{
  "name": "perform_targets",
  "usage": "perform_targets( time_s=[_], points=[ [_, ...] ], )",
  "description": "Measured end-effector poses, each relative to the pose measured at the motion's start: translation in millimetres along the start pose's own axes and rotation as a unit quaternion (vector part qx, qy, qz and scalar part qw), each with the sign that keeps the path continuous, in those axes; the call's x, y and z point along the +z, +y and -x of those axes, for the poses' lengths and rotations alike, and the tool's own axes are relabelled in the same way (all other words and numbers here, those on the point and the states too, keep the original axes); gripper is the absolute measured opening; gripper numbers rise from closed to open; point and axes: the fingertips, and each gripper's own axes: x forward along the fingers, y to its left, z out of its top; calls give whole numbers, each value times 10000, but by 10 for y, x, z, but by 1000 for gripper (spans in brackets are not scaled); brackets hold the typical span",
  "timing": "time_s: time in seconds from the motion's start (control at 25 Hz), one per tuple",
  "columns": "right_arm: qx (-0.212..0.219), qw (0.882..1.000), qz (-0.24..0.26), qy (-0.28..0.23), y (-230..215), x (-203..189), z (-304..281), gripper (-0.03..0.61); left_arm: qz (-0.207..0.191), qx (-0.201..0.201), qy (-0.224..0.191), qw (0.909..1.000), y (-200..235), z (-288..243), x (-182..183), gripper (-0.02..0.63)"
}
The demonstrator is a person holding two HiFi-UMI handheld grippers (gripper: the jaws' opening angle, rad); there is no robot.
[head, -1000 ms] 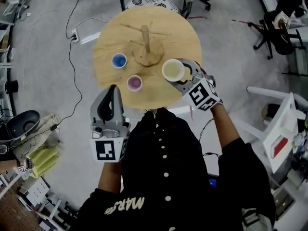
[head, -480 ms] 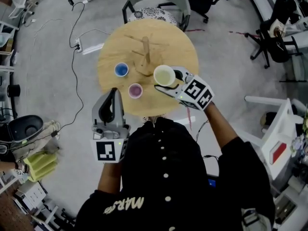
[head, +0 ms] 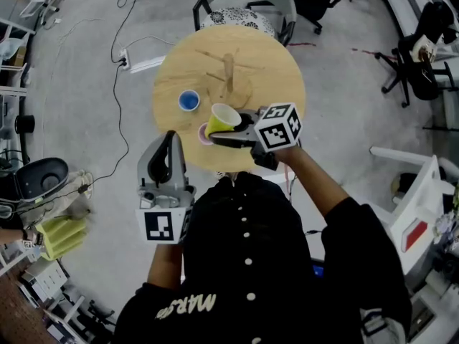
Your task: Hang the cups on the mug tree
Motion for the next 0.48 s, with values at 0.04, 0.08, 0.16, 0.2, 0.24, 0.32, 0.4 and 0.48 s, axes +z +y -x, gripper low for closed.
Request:
perform_targets(
  time_s=[0.04, 0.08, 0.16, 0.2, 0.24, 0.32, 0.4, 0.48],
  points=[
    [112, 9997, -222, -37, 2, 20, -27, 272, -6, -2, 4, 10000, 9, -12, -12, -5],
    [209, 9988, -432, -68, -3, 40, -53, 272, -16, -4, 5, 10000, 17, -26, -26, -5],
    [360, 9962, -789, -105, -28, 67, -95, 272, -33, -4, 8, 10000, 25, -48, -50, -5],
    [420, 9947, -930, -122, -42, 82, -110, 272, -34, 0, 21, 10000, 26, -55, -65, -5],
    [474, 9933, -1047, -145, -54, 106, -121, 272, -27, 6, 37, 10000, 28, -63, -80, -5],
    [592, 9908, -1202, -216, -63, 184, -135, 272, -7, 19, 64, 10000, 40, -83, -103, -5],
    [708, 9888, -1278, -305, -67, 279, -142, 270, 2, 24, 86, 10000, 54, -105, -124, -5],
    [746, 9857, -1460, -376, -113, 330, -139, 270, 12, 30, 95, 9999, 71, -133, -147, -5]
  ],
)
